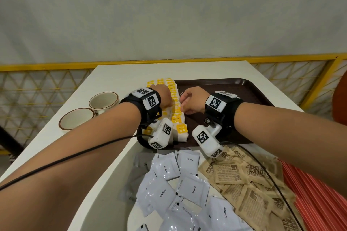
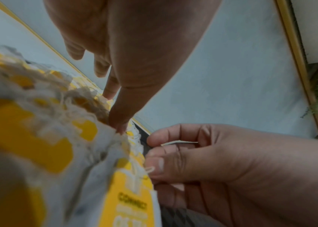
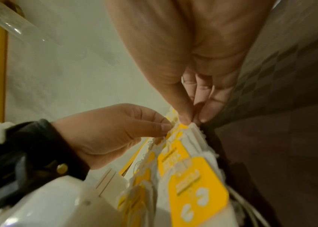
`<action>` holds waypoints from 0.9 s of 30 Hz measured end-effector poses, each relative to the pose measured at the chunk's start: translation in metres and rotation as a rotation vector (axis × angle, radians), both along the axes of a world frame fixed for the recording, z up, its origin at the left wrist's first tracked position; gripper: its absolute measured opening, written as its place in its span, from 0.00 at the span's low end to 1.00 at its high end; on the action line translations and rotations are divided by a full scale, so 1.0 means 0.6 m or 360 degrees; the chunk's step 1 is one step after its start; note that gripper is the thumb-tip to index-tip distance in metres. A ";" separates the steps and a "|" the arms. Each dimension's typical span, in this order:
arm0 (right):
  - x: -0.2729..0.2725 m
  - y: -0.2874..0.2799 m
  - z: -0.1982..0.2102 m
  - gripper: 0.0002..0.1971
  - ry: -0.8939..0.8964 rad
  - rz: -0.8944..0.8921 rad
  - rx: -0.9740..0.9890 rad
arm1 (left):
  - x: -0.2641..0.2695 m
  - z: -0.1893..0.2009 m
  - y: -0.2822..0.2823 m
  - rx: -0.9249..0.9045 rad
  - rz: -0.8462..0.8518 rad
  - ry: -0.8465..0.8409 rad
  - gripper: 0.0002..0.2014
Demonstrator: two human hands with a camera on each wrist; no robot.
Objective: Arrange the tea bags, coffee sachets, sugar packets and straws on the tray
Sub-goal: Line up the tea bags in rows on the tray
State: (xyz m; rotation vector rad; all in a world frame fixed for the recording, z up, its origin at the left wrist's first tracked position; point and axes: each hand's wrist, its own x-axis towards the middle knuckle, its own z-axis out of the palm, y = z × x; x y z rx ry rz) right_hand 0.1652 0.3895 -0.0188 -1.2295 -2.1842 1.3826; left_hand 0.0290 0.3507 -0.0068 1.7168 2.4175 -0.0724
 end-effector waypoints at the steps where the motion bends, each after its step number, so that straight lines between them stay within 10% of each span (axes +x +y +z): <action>1: 0.000 -0.001 0.002 0.13 -0.0001 0.0013 0.0011 | 0.000 0.001 -0.001 -0.0006 -0.0006 0.0010 0.15; 14: 0.015 -0.020 0.002 0.10 0.0057 -0.0134 -0.0169 | -0.006 0.020 -0.020 0.0318 0.0015 -0.0202 0.15; 27: 0.033 -0.043 0.001 0.09 0.0038 -0.0105 -0.0275 | 0.008 0.021 -0.053 0.0054 -0.0183 -0.0143 0.16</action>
